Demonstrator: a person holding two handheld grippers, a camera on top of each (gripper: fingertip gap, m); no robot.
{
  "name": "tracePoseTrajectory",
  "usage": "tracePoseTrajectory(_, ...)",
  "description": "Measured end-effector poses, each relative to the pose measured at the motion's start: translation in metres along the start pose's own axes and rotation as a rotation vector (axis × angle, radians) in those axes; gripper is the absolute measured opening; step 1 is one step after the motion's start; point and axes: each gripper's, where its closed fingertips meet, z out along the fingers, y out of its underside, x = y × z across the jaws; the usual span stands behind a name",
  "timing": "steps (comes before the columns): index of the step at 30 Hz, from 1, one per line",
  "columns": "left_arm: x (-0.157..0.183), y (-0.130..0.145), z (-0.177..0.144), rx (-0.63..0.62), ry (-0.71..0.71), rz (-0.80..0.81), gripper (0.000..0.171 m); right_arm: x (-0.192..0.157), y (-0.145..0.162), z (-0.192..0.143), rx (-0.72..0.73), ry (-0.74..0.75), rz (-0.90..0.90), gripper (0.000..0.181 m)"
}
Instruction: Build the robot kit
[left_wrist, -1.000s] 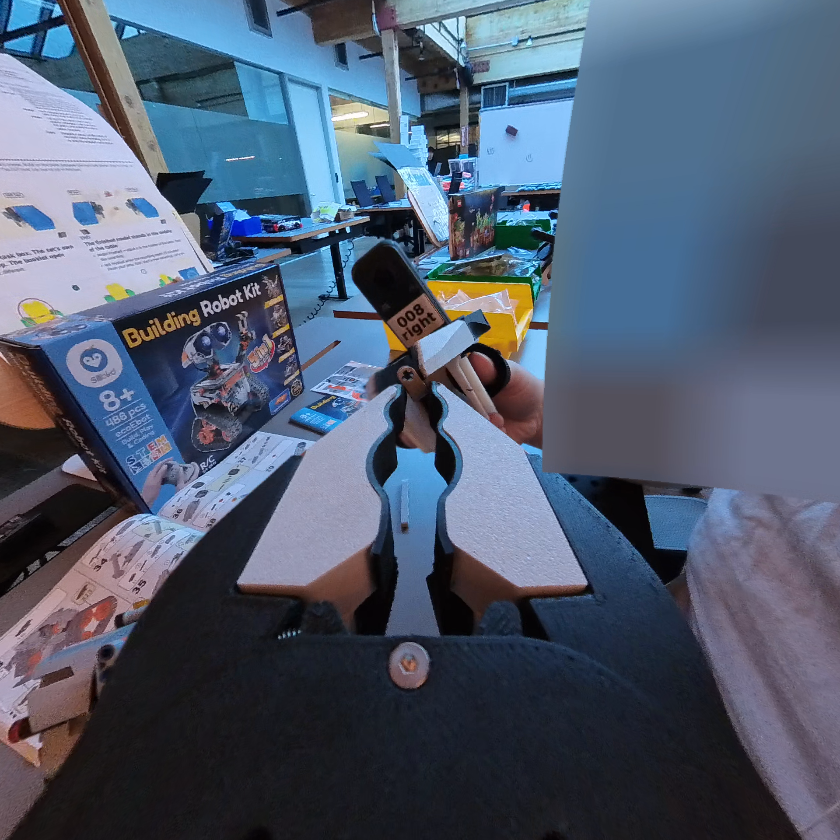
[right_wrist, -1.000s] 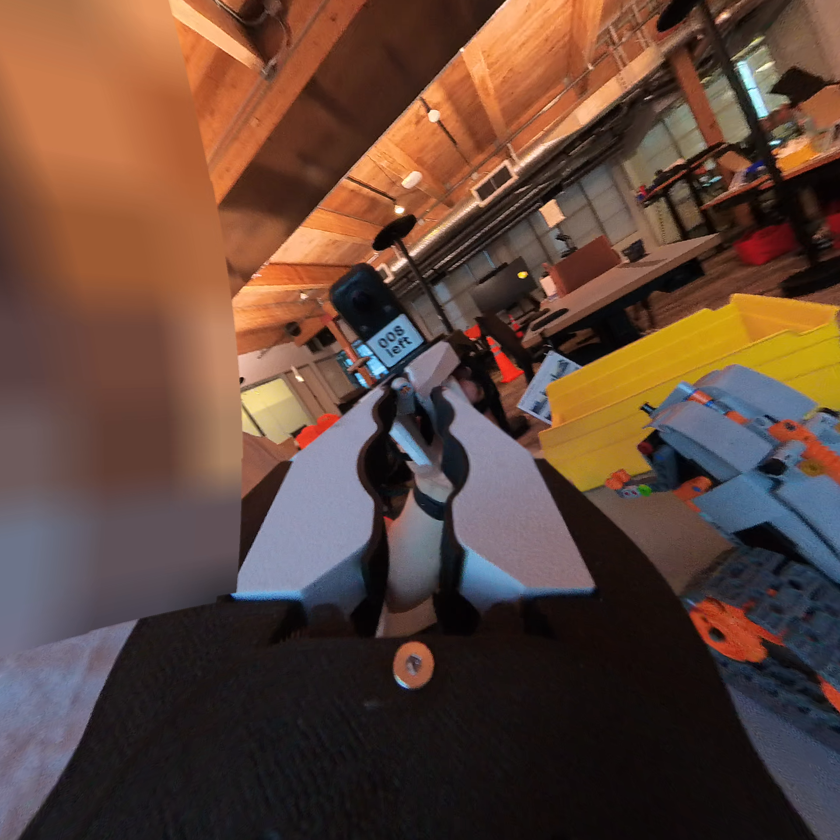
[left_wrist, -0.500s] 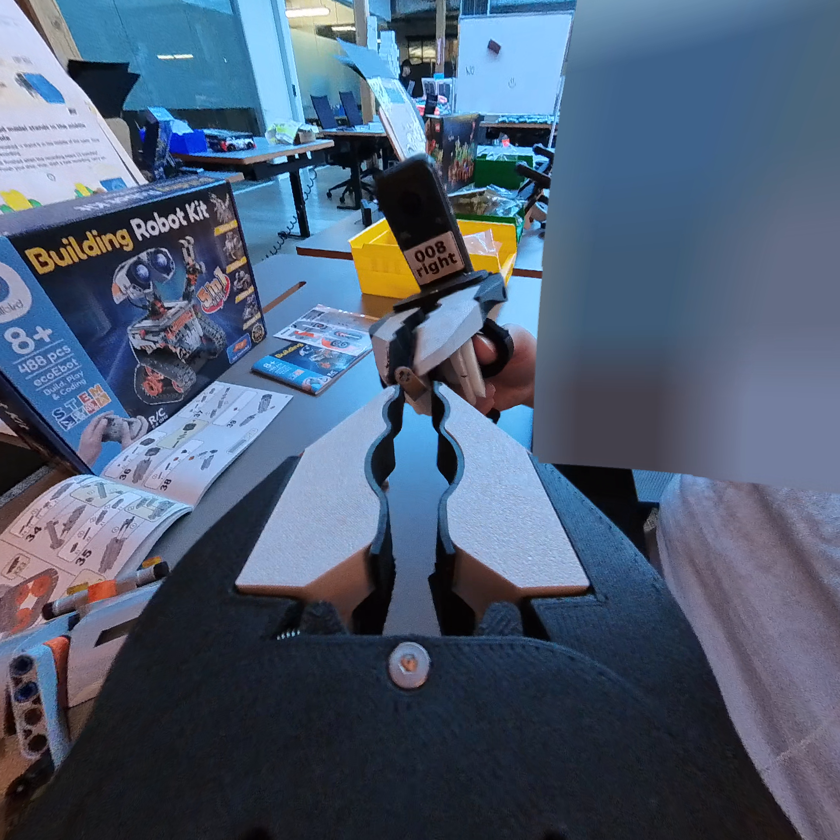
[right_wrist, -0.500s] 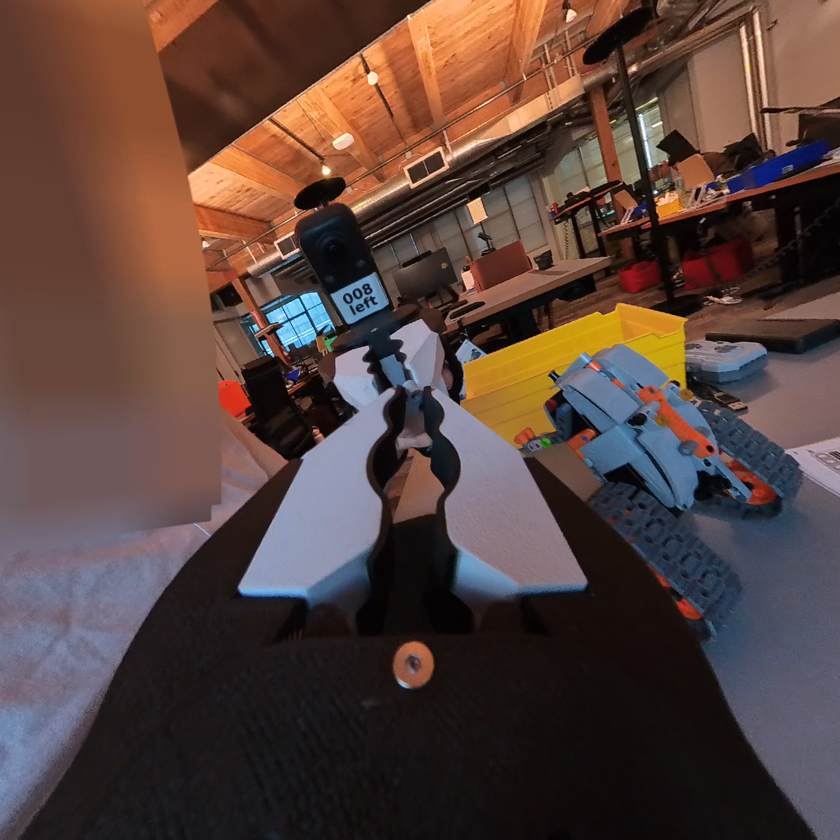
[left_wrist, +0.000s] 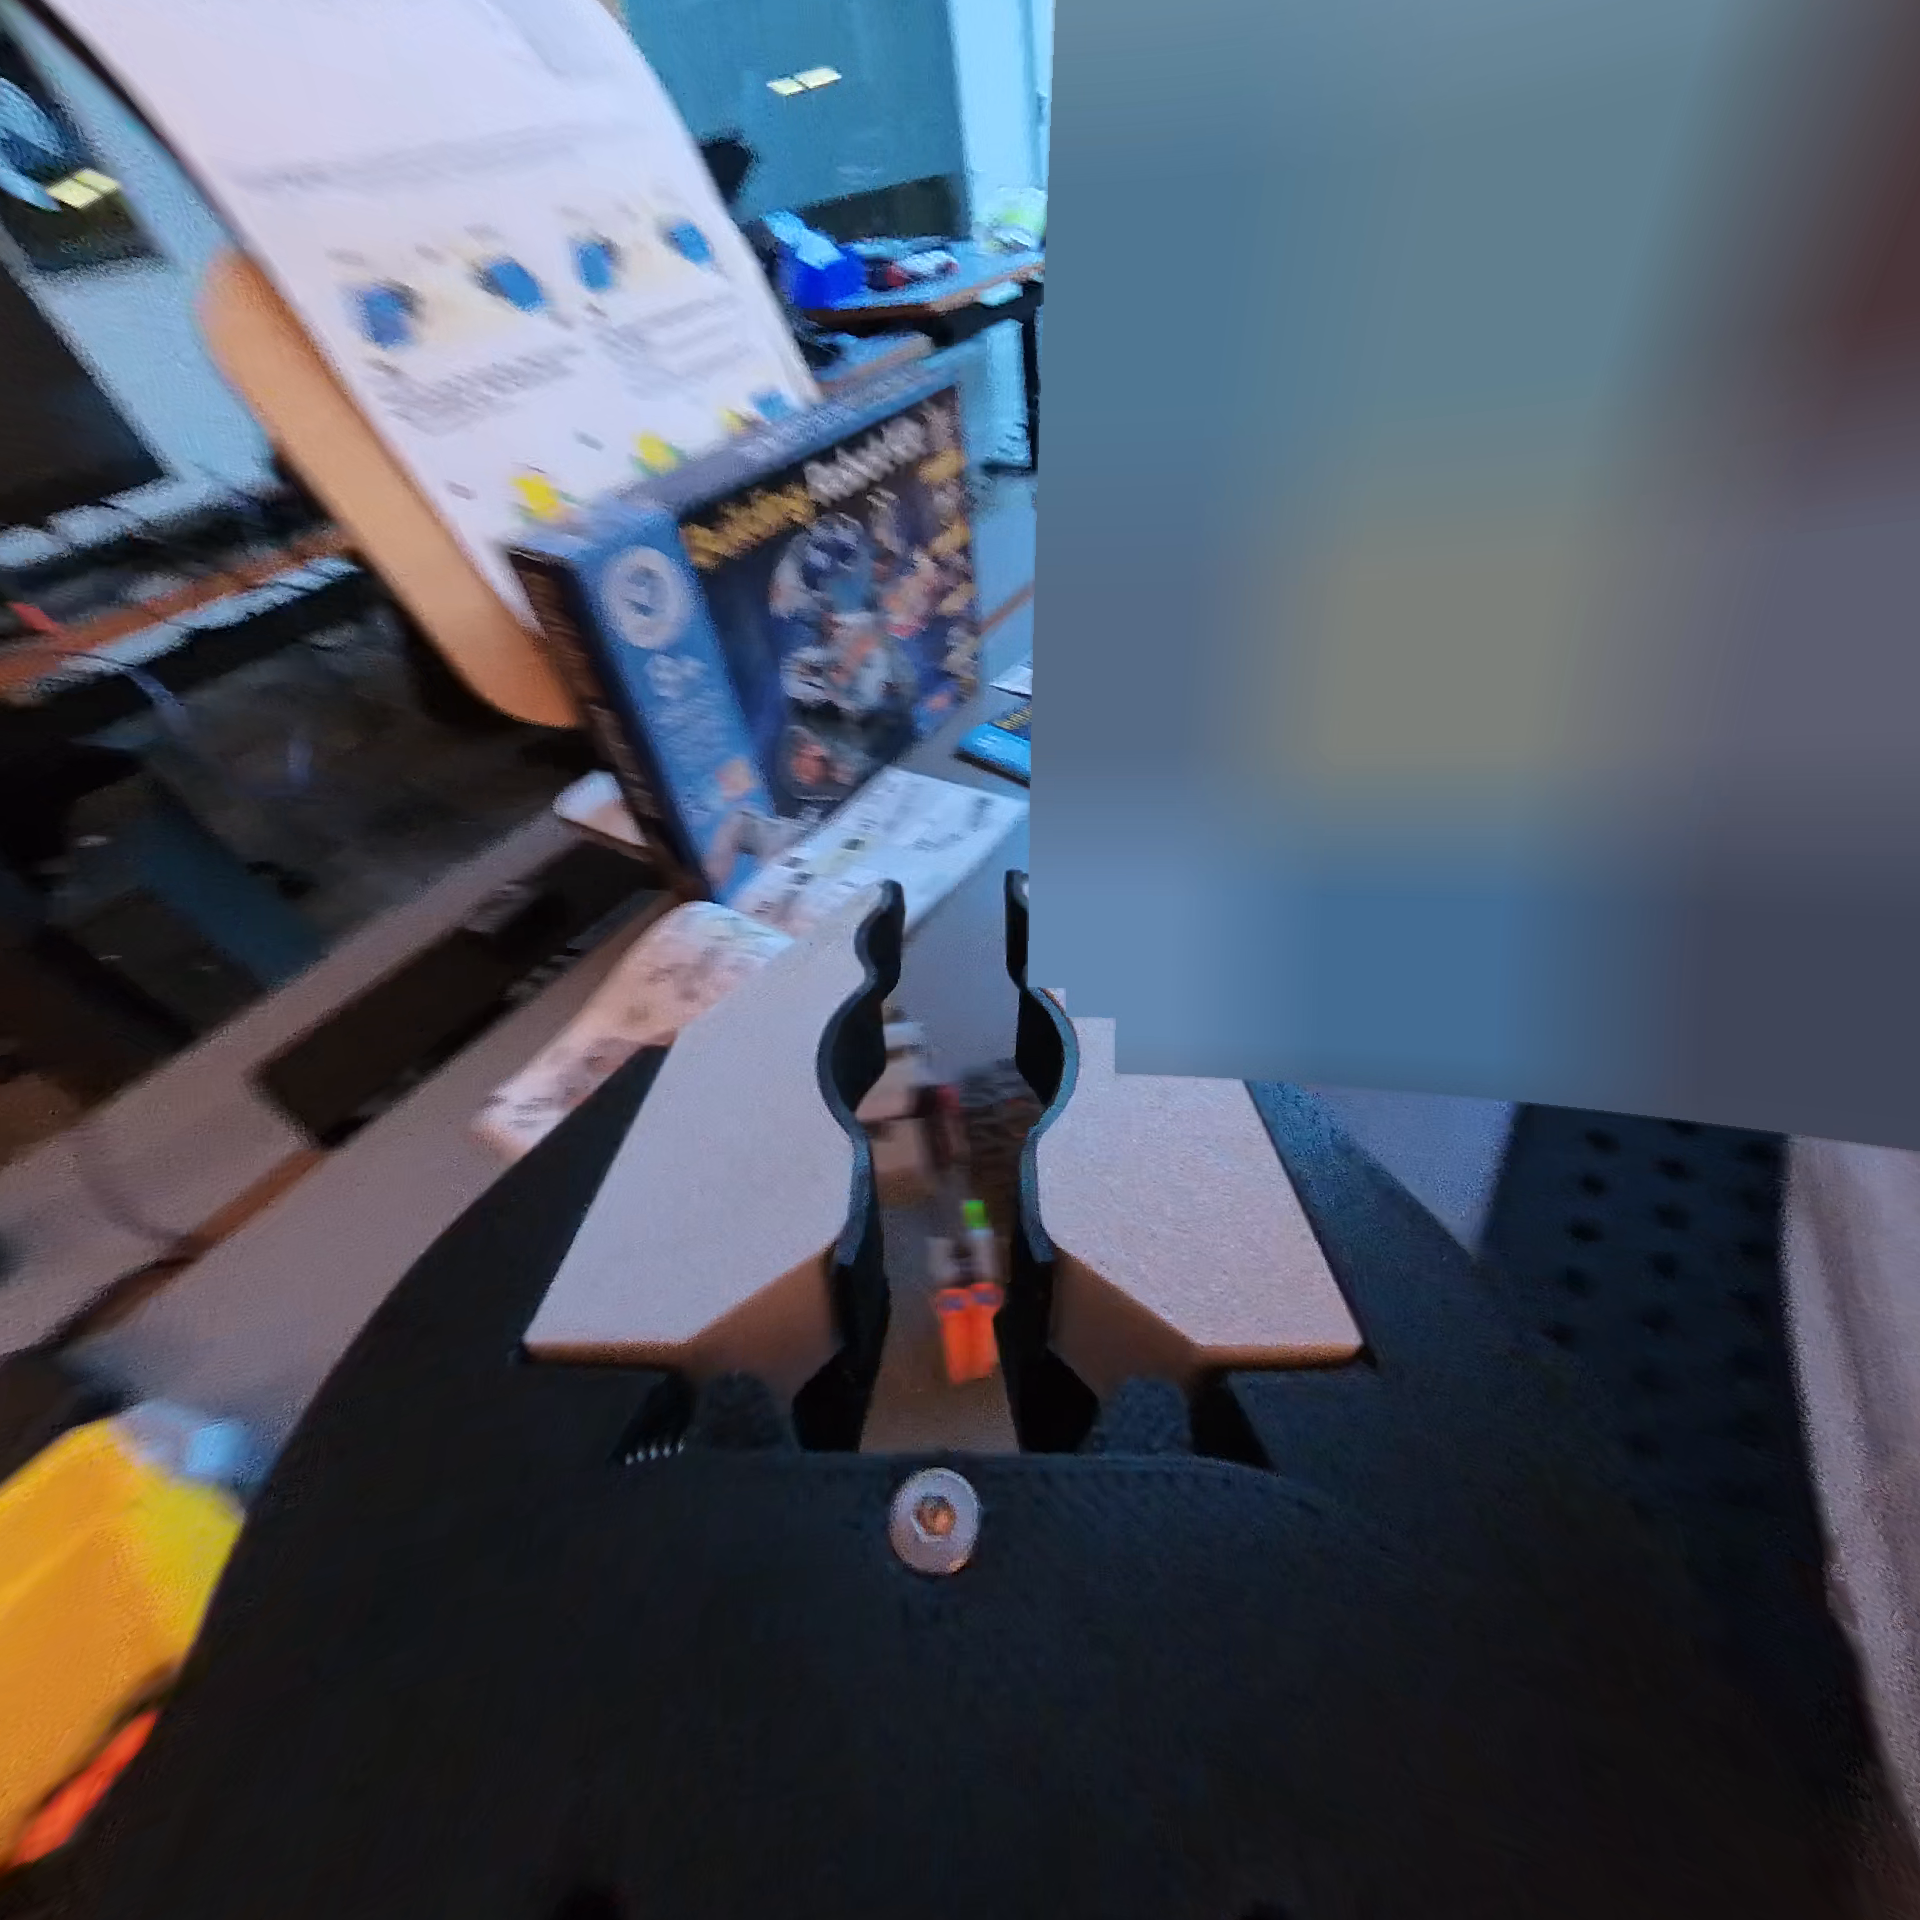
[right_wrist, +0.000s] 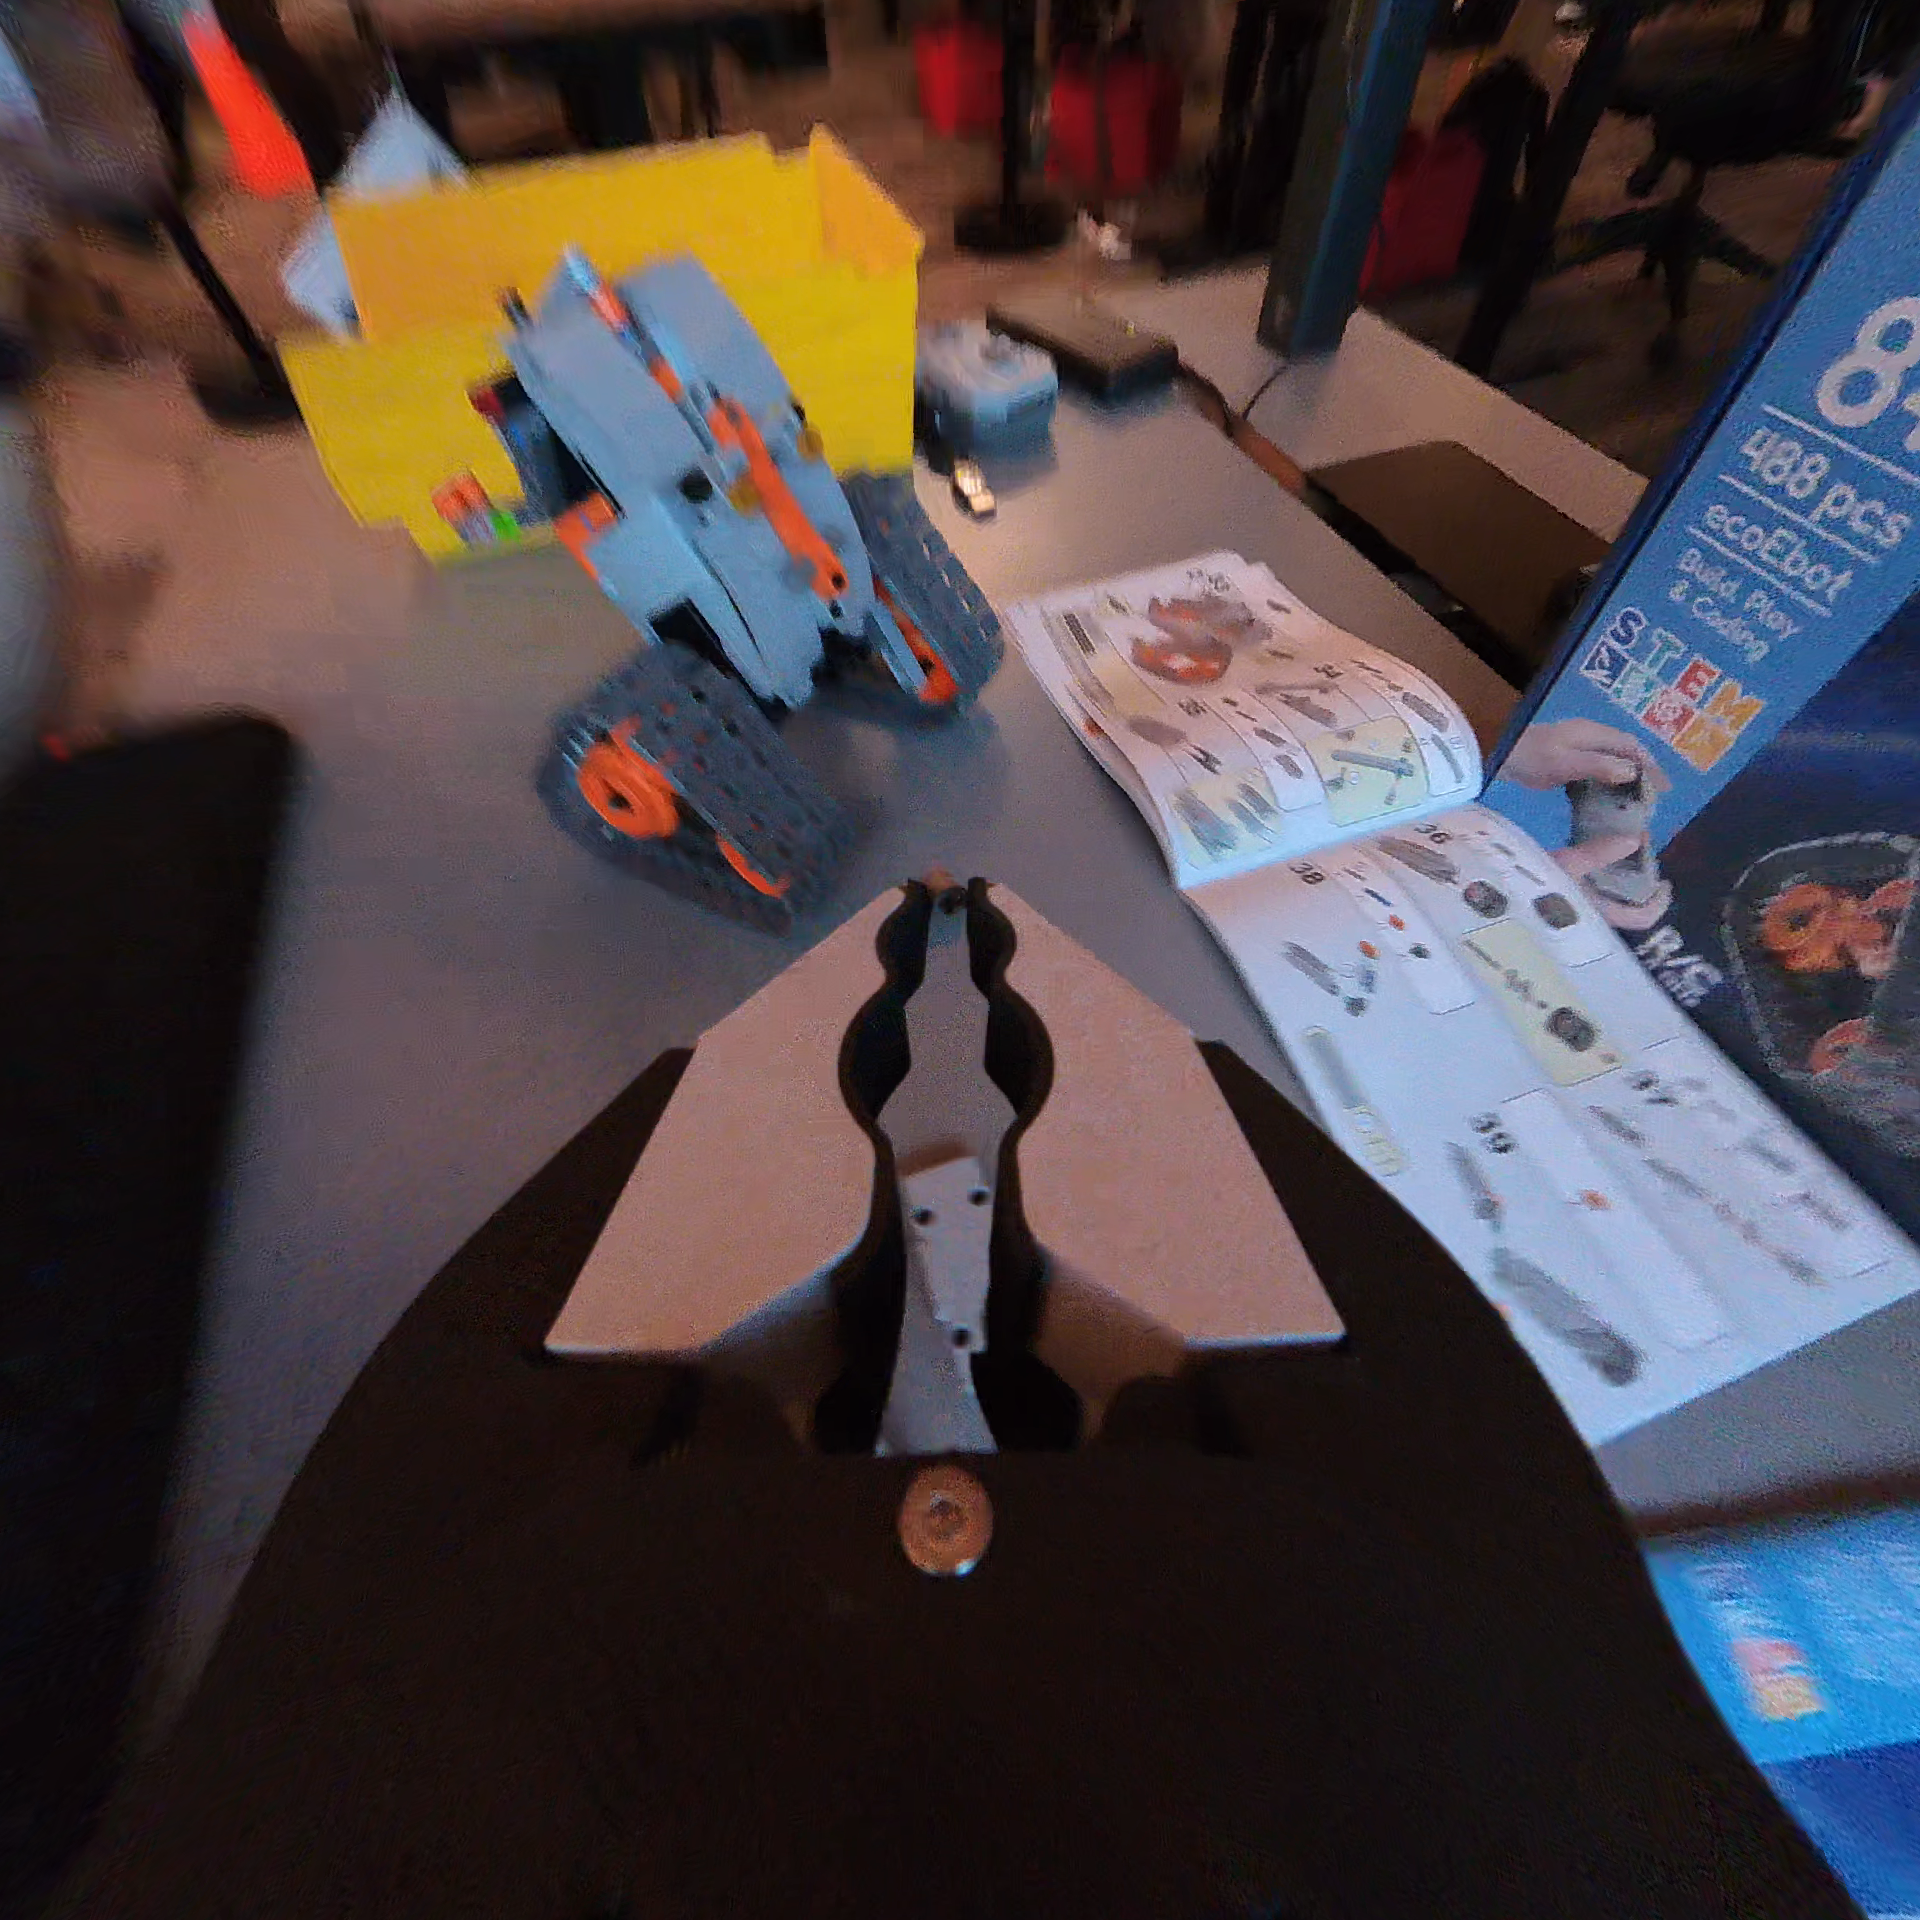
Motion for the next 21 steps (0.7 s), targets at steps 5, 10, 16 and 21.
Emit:
tracePoseTrajectory(5,-0.084,-0.068,-0.056,0.118,-0.262,-0.035,0.025,0.002,0.022,0.027,-0.271,-0.128,-0.137,0.007)
tracePoseTrajectory(10,-0.109,-0.099,-0.080,0.181,-0.333,-0.112,0.038,0.027,0.059,0.050,-0.538,-0.061,-0.278,0.007)
tracePoseTrajectory(16,-0.127,-0.079,-0.088,0.100,-0.433,-0.133,0.035,0.021,0.084,0.060,-0.654,-0.088,-0.226,0.007)
tracePoseTrajectory(21,-0.127,-0.074,-0.080,0.071,-0.406,-0.122,0.034,0.010,0.087,0.067,-0.649,-0.123,-0.247,0.007)
